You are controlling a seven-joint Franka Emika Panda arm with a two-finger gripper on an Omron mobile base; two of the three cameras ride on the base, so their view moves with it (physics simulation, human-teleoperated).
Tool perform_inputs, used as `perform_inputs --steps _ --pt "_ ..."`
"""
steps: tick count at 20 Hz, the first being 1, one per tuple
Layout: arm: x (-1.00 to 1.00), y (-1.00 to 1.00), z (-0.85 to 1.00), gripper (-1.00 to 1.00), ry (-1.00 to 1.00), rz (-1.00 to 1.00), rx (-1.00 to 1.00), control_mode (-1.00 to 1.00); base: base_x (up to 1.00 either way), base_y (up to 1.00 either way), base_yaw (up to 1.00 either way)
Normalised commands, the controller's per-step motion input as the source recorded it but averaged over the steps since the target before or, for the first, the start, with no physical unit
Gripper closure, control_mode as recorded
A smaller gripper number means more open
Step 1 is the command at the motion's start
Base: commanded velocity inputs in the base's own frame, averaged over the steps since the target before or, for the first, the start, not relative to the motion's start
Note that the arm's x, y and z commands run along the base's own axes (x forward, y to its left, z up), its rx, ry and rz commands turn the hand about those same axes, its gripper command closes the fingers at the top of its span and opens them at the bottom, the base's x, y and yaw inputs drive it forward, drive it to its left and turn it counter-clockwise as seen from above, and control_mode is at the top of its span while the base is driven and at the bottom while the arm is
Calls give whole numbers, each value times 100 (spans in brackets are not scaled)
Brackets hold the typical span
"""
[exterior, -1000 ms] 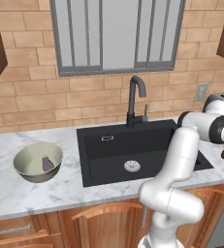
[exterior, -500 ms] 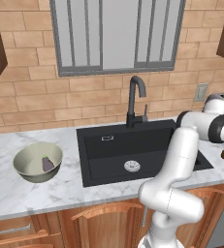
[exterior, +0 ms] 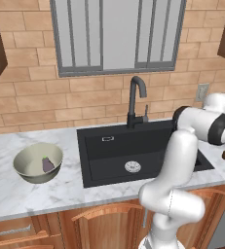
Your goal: There is a mixed pile of frozen fruits and vegetables on the counter. Locate all the frozen vegetables and place the items in a bowl on the counter. Take all the frozen fruits and defrost them in a running sink.
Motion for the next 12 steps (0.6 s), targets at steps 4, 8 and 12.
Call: perform_inputs --steps 4,8,12 --pt "0 68 66 100 -7 0 -11 -100 0 0 0" --pt "2 77 54 100 -12 -2 -12 -100 0 0 0" --pt "18 76 37 100 -11 -5 -9 -100 0 0 0"
